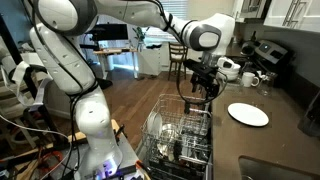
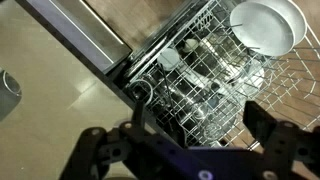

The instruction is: Take the plate from the counter and put it in the dishwasher

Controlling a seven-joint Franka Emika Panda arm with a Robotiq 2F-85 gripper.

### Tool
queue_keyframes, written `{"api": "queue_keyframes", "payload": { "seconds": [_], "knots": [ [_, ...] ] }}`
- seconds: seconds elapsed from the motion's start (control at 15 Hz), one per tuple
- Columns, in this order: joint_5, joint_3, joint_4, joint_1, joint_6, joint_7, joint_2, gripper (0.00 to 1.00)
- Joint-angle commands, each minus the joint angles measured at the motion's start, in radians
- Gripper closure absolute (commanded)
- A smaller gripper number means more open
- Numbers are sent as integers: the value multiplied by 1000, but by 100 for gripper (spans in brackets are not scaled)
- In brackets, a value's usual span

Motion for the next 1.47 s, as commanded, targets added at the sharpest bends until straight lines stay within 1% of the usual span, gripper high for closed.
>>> {"api": "queue_keyframes", "payload": {
  "seconds": [0.0, 0.53, 0.6, 0.8, 0.93, 1.07, 1.27, 1.4],
  "knots": [
    [3, 16, 2, -17, -2, -3, 1, 0],
    [3, 16, 2, -17, -2, -3, 1, 0],
    [-23, 29, 13, -10, 8, 7, 12, 0],
    [-52, 61, 39, 5, 23, 8, 43, 0],
    [-113, 94, 58, 16, 50, 20, 74, 0],
    [-200, 122, 82, 25, 89, 30, 113, 0],
    [-295, 142, 119, 33, 168, 19, 181, 0],
    [-338, 146, 139, 34, 230, 7, 225, 0]
  ]
}}
